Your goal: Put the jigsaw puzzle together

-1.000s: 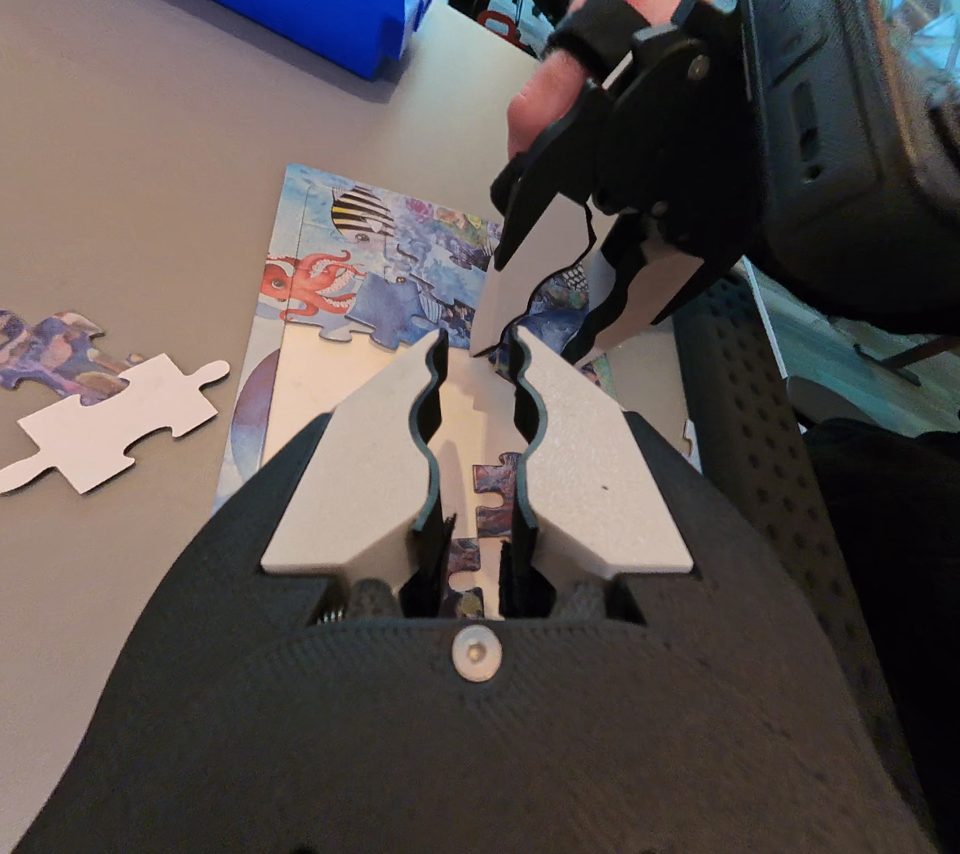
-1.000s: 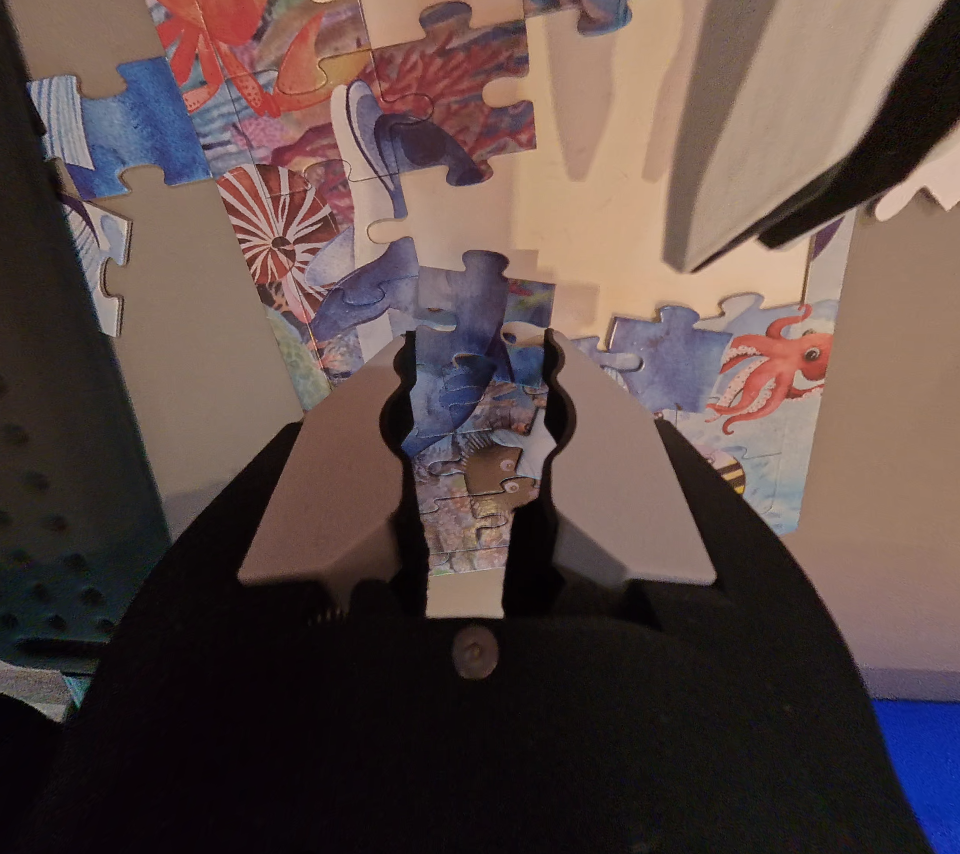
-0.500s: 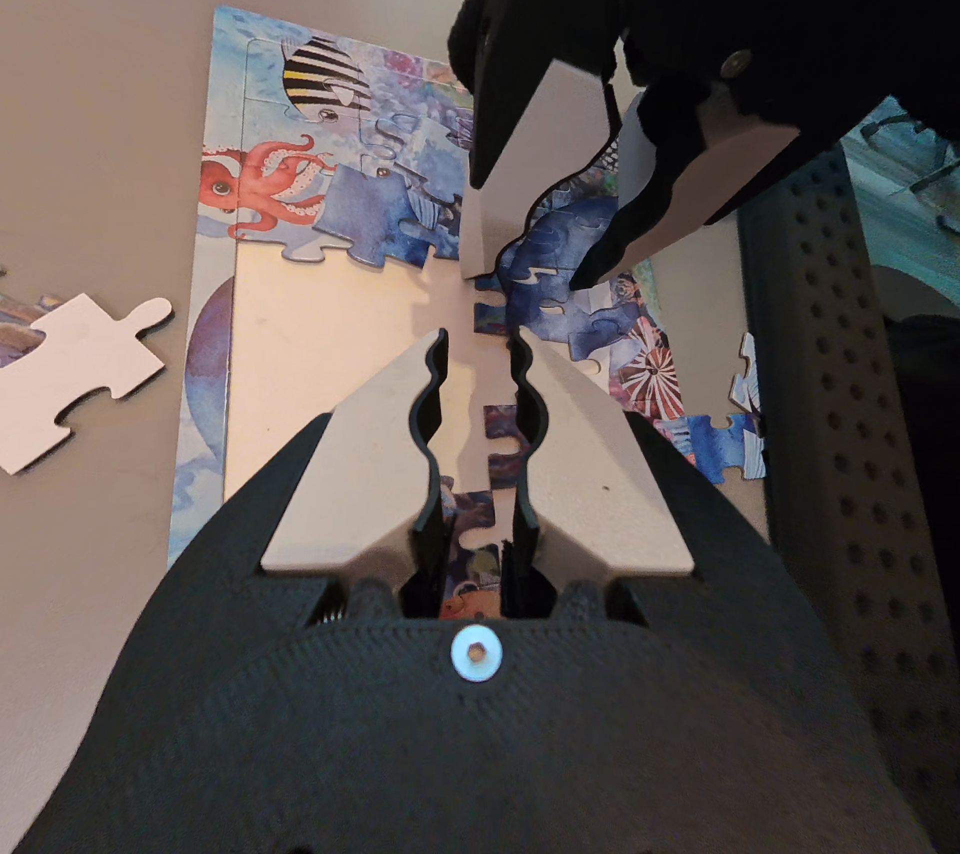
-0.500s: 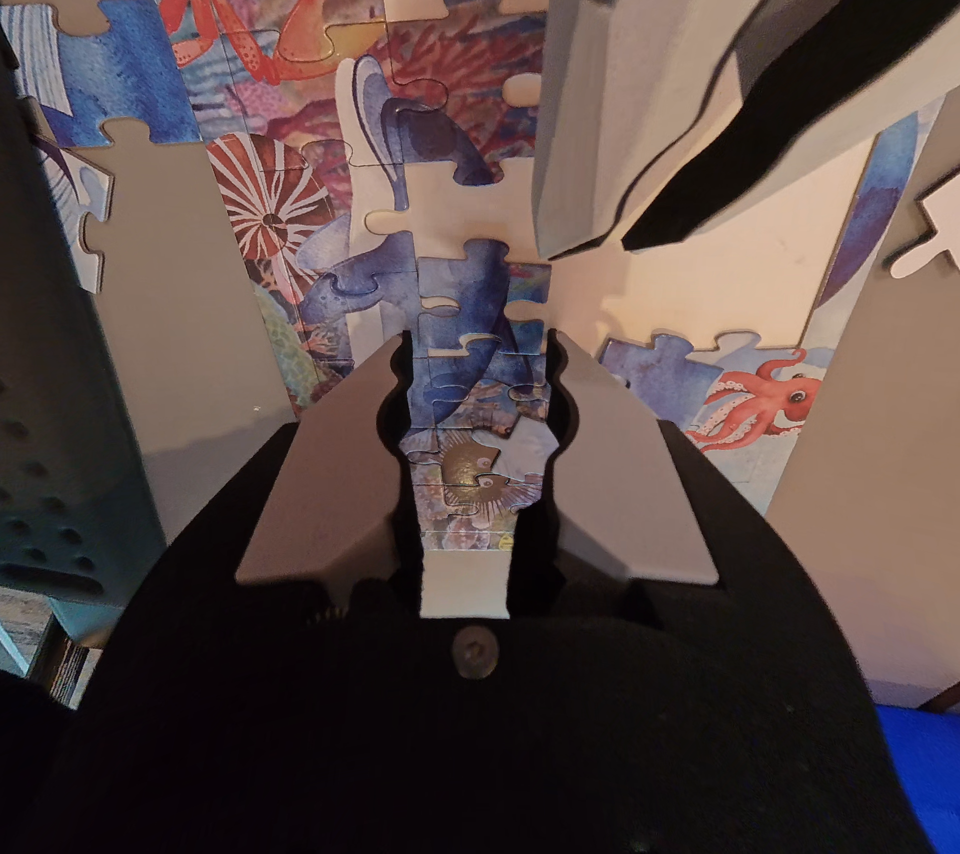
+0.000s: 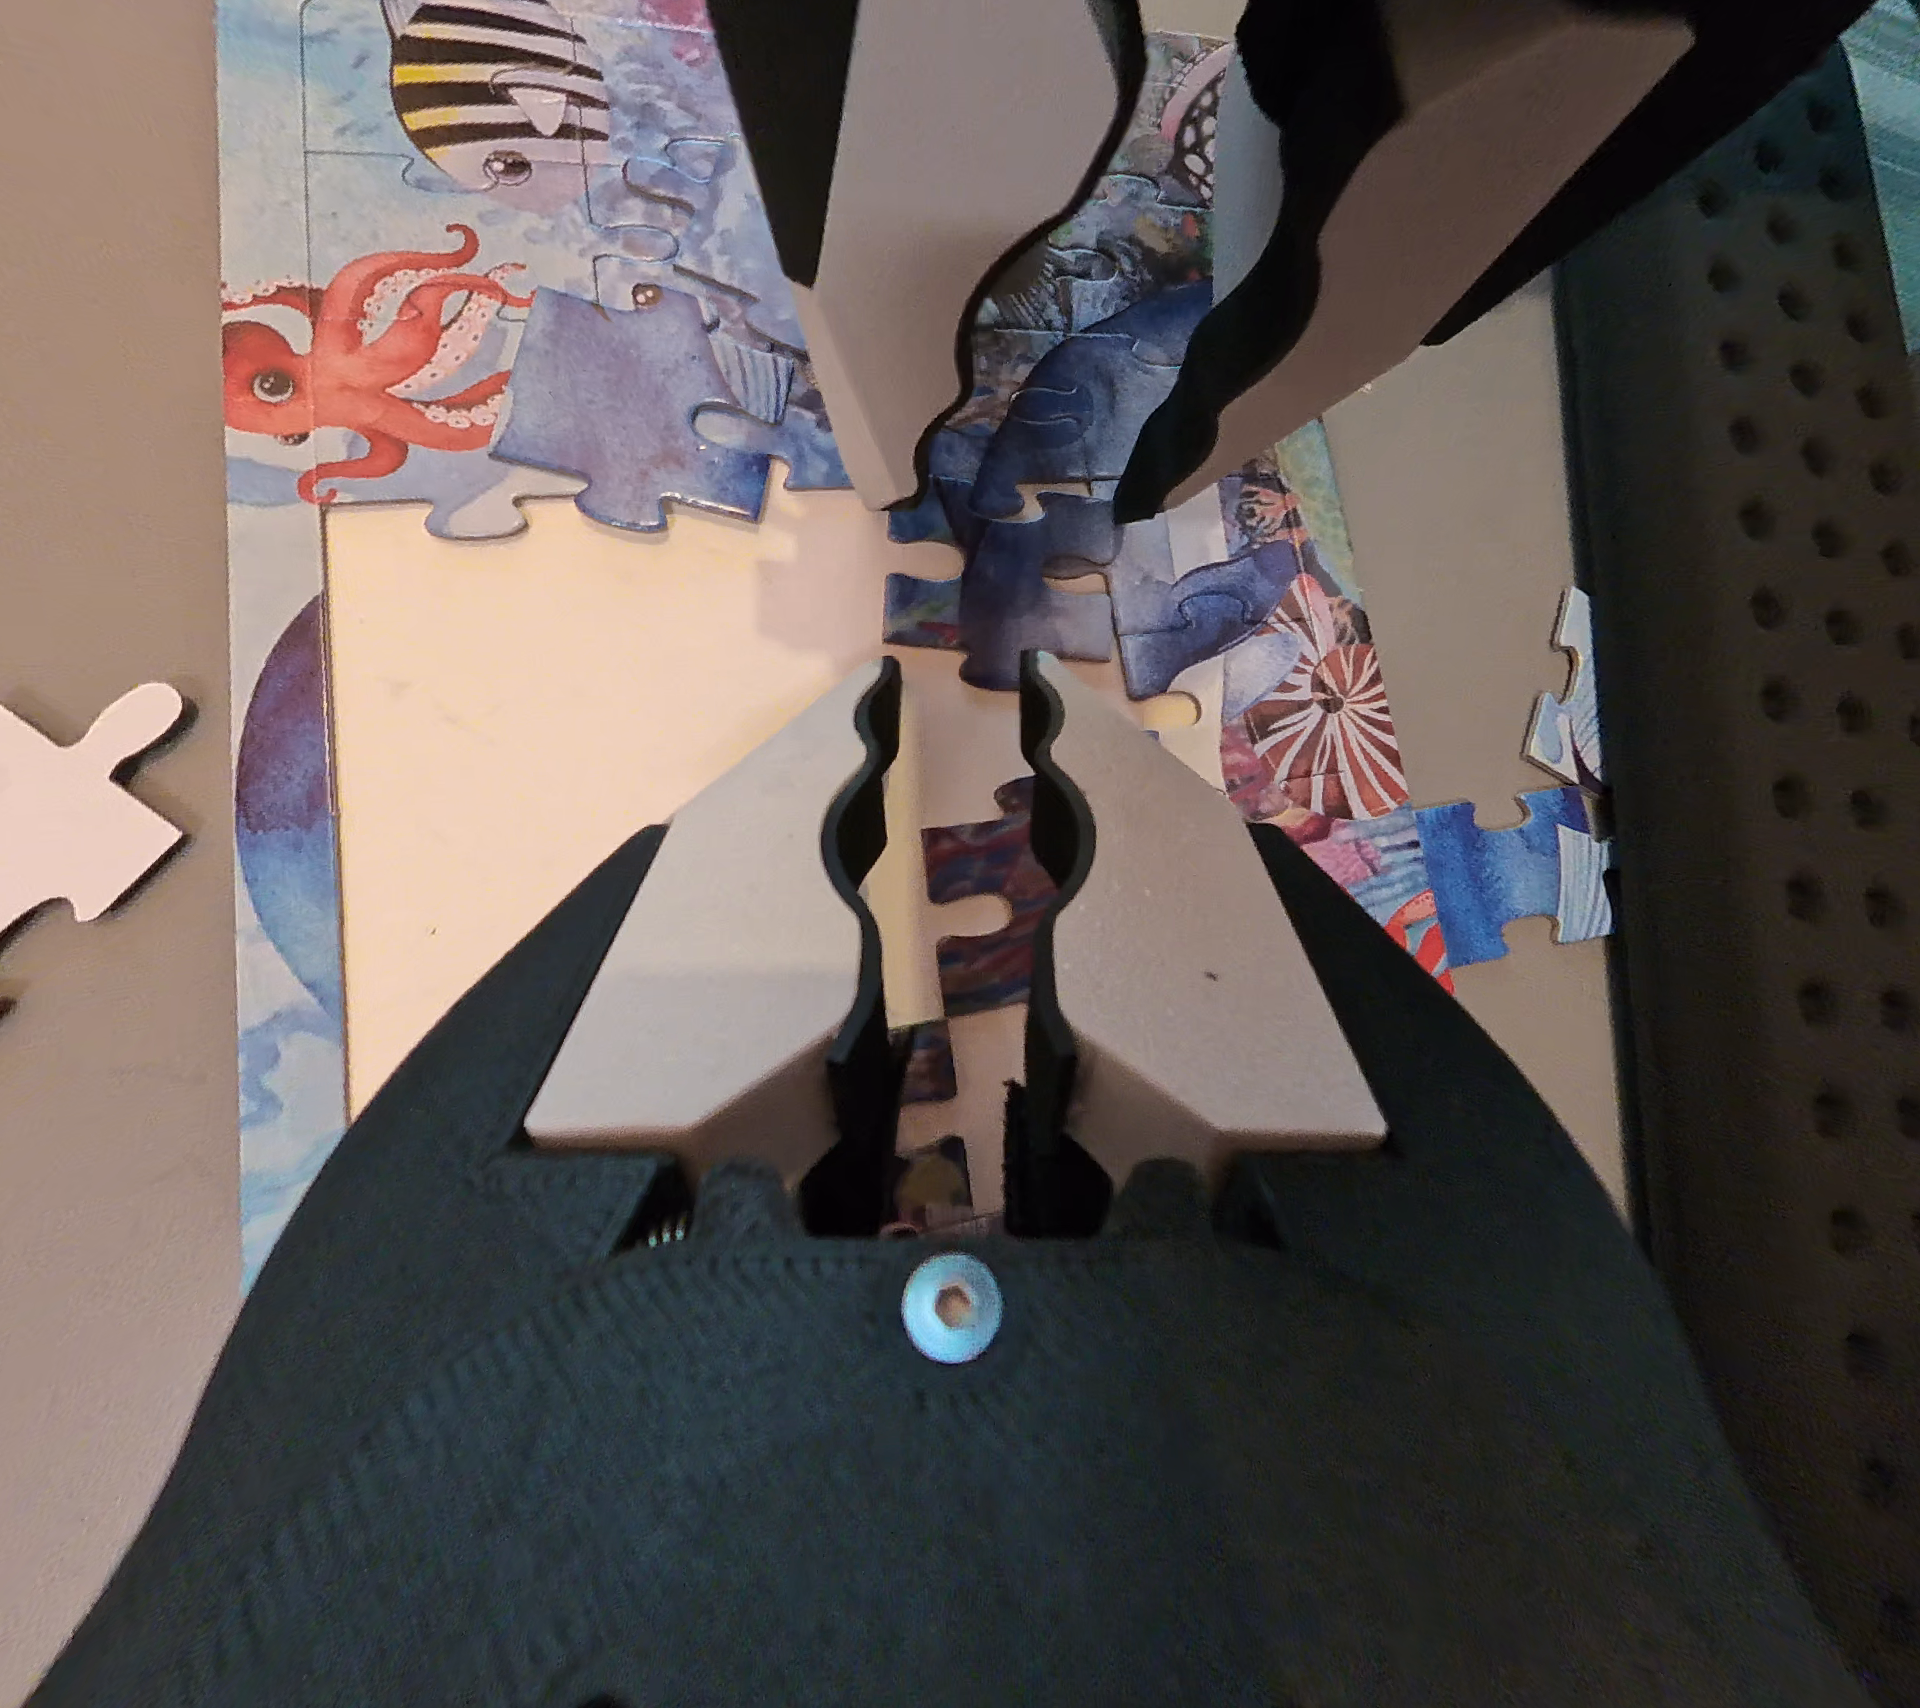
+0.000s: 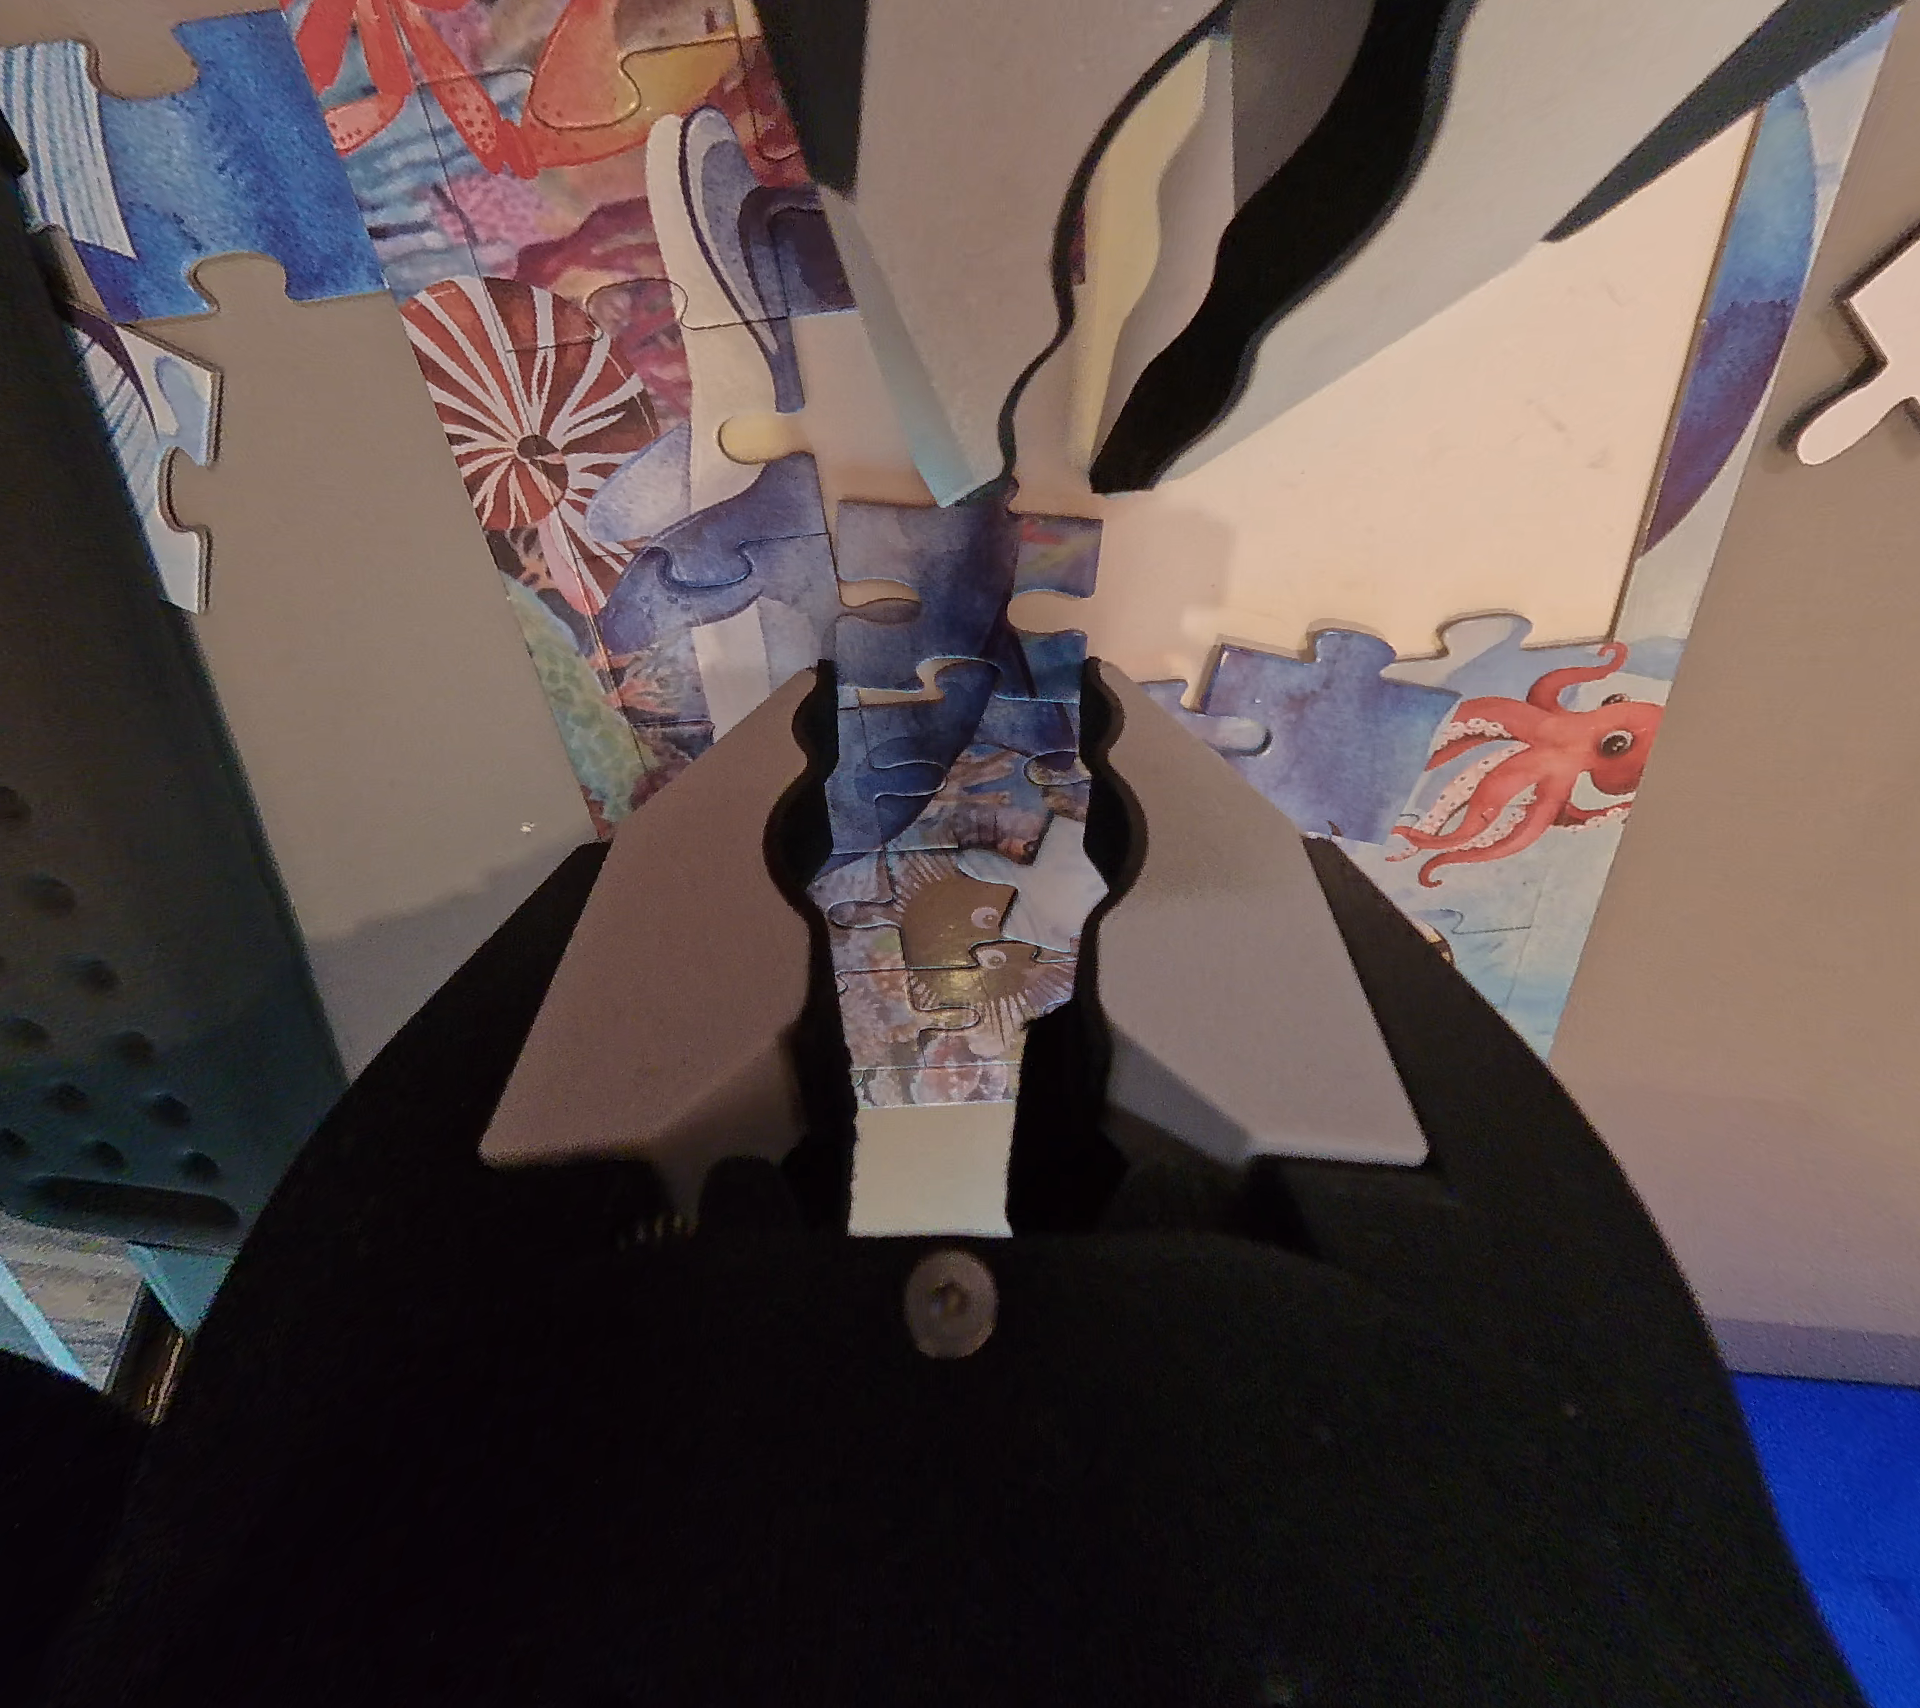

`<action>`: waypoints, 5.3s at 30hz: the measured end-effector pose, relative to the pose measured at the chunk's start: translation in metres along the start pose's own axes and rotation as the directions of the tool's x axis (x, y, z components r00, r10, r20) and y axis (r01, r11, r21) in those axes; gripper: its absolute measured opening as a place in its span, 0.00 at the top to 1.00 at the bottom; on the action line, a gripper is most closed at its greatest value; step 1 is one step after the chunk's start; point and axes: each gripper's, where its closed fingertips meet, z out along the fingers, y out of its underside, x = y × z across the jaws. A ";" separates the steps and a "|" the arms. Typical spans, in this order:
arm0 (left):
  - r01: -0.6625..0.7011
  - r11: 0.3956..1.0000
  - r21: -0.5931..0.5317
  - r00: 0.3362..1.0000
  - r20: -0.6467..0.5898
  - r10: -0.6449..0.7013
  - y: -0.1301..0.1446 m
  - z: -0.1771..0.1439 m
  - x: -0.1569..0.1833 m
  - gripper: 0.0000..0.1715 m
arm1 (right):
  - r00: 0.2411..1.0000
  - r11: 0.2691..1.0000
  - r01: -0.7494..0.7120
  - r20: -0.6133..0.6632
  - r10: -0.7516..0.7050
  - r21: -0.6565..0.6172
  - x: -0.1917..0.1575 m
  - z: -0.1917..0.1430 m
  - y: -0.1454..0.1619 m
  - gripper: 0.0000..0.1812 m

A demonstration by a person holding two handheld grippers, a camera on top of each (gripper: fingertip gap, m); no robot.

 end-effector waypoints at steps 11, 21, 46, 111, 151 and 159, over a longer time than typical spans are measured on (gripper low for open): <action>0.004 1.000 -0.008 0.998 -0.058 -0.004 0.002 0.000 0.011 0.89 | 1.000 1.000 0.028 0.001 -0.028 0.000 0.003 -0.002 -0.001 0.75; 0.017 1.000 0.002 0.996 -0.092 -0.017 0.002 0.001 0.014 0.89 | 0.995 0.995 0.094 0.037 -0.094 -0.017 0.005 -0.002 -0.001 0.75; 0.044 0.998 0.040 0.996 -0.085 -0.041 -0.003 -0.008 0.004 0.90 | 0.978 0.948 -0.179 -0.062 0.201 0.262 0.007 -0.008 -0.006 1.00; 0.058 0.997 0.041 0.969 0.237 -0.066 0.009 -0.023 -0.065 0.98 | 0.925 0.858 -0.293 -0.101 0.366 0.422 -0.059 0.006 -0.053 0.61; 0.062 0.994 0.091 0.962 0.258 -0.083 0.000 -0.030 -0.073 0.89 | 0.800 0.804 -0.413 -0.252 0.545 0.428 -0.023 -0.043 0.043 0.57; 0.076 0.989 0.127 0.944 0.310 -0.112 -0.002 -0.036 -0.086 0.86 | 0.753 0.762 -0.462 -0.253 0.607 0.453 0.005 -0.055 0.061 0.58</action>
